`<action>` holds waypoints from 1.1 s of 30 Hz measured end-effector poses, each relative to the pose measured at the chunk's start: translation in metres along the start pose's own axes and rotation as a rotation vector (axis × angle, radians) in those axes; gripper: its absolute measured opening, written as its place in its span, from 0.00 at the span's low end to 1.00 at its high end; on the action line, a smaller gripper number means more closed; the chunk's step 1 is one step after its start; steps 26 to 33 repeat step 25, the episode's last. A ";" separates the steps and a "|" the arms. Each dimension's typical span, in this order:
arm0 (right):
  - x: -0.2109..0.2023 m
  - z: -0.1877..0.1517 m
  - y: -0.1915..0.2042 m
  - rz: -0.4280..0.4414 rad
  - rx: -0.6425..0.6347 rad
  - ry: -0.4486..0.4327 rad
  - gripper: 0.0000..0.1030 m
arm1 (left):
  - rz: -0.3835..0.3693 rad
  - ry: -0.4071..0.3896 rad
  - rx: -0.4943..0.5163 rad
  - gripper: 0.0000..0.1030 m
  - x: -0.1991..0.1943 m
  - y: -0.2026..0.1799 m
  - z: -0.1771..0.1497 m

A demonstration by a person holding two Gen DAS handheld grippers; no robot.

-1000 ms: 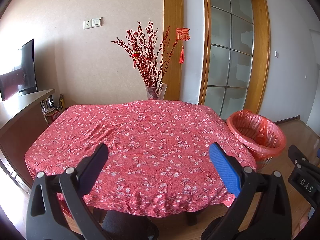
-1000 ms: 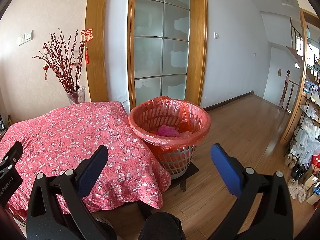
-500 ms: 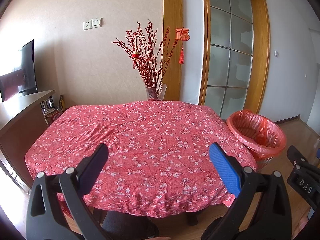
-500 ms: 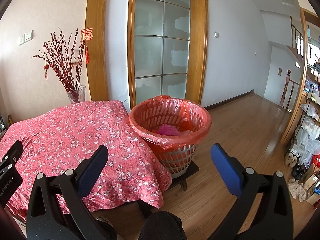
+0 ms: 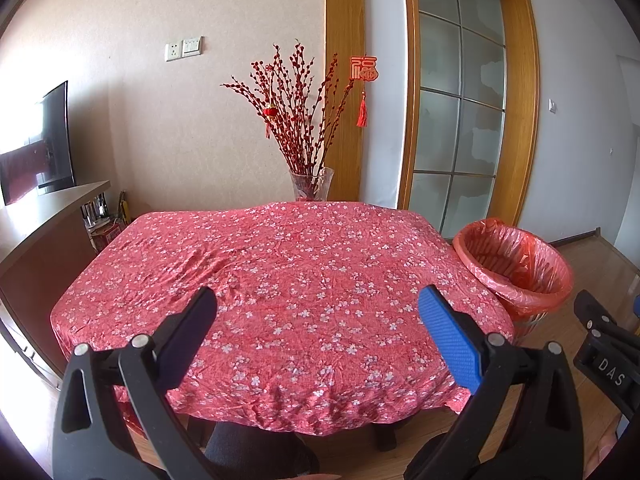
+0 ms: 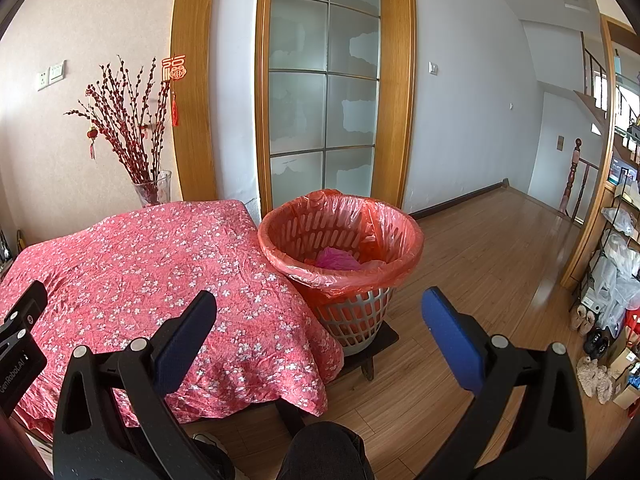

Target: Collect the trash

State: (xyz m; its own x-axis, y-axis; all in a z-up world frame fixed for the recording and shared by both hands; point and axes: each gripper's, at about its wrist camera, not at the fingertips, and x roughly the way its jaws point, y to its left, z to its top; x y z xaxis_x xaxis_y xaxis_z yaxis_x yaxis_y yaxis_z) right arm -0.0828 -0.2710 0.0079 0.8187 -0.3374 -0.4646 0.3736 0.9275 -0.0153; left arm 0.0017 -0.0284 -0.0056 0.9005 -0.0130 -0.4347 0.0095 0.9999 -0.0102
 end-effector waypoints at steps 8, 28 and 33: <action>-0.001 -0.001 0.001 0.002 -0.001 0.002 0.98 | 0.001 0.001 -0.001 0.96 0.001 0.001 0.000; 0.000 -0.001 0.001 0.006 -0.002 0.007 0.98 | 0.003 0.001 0.001 0.96 0.001 0.002 0.000; 0.000 -0.001 0.001 0.006 -0.002 0.007 0.98 | 0.003 0.001 0.001 0.96 0.001 0.002 0.000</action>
